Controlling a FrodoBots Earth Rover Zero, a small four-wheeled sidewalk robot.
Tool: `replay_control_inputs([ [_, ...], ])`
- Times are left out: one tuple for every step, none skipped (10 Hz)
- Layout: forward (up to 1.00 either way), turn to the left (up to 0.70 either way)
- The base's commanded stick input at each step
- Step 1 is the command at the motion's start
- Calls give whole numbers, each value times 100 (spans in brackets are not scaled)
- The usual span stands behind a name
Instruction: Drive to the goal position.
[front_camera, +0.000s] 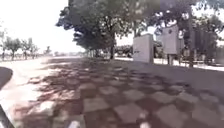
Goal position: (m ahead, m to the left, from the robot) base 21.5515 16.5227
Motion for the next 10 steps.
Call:
replay_control_inputs([
  [70,0],
  [70,0],
  [70,0],
  [70,0],
  [70,0],
  [70,0],
  [70,0],
  [70,0],
  [70,0],
  [70,0],
])
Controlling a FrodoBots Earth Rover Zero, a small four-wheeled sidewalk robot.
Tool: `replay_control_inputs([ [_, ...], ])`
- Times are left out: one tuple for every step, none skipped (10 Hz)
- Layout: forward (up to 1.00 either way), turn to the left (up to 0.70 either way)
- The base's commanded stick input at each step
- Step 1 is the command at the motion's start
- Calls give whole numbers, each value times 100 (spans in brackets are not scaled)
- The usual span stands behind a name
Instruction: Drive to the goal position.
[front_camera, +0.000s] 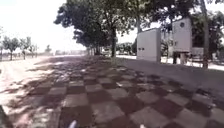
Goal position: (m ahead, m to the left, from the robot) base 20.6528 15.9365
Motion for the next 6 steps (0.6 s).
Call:
replay_control_inputs([
  [70,0],
  [70,0],
  [70,0],
  [70,0],
  [70,0],
  [70,0],
])
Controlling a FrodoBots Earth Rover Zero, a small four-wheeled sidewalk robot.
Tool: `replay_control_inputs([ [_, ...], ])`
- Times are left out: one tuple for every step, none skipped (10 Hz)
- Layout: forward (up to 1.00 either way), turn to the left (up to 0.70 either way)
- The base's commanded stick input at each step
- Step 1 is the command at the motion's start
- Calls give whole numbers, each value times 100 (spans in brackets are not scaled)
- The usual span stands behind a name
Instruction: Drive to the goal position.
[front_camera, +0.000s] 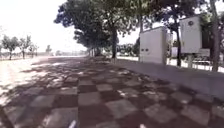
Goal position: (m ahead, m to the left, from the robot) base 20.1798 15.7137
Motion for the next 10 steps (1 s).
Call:
replay_control_inputs([
  [70,0],
  [70,0],
  [69,0],
  [68,0],
  [70,0],
  [70,0],
  [70,0],
  [70,0],
  [70,0],
  [70,0],
])
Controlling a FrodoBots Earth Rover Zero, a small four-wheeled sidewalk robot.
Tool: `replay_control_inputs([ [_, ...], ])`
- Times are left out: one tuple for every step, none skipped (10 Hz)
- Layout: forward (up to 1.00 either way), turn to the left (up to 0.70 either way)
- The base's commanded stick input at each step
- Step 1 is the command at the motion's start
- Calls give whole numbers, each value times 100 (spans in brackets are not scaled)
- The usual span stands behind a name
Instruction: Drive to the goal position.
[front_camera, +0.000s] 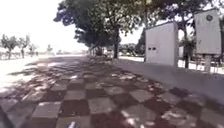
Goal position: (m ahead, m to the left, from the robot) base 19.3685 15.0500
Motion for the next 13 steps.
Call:
replay_control_inputs([
  [70,0],
  [70,0],
  [70,0],
  [70,0],
  [70,0],
  [70,0],
  [70,21],
  [70,35],
  [70,35],
  [70,35],
  [70,35],
  [70,35],
  [70,35],
])
